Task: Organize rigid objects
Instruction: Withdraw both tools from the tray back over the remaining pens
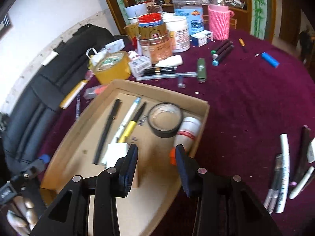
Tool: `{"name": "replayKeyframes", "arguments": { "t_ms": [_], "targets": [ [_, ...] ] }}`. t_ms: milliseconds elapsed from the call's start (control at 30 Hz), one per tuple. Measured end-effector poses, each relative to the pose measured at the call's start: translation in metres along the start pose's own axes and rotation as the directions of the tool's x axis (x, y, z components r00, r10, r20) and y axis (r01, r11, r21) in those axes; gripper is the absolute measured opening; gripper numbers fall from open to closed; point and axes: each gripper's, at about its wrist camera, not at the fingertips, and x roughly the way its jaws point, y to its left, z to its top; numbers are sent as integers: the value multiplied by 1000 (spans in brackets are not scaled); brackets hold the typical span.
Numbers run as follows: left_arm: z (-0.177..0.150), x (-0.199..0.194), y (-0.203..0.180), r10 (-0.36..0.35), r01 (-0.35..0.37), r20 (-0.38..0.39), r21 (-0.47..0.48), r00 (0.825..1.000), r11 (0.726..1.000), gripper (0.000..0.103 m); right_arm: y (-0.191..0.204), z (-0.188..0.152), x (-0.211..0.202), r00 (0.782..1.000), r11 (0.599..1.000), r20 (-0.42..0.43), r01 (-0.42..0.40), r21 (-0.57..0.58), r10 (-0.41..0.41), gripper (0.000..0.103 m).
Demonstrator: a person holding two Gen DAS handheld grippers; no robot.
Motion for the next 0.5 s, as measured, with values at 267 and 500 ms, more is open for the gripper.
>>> {"name": "replayKeyframes", "arguments": {
  "t_ms": [267, 500],
  "targets": [
    [-7, -5, -7, 0, 0, 8, 10, 1000, 1000, 67, 20, -6, -13, 970, 971, 35, -241, -5, 241, 51],
    [-14, -8, -21, 20, -21, 15, 45, 1000, 999, 67, 37, -13, 5, 998, 991, 48, 57, -119, -51, 59]
  ]
}}
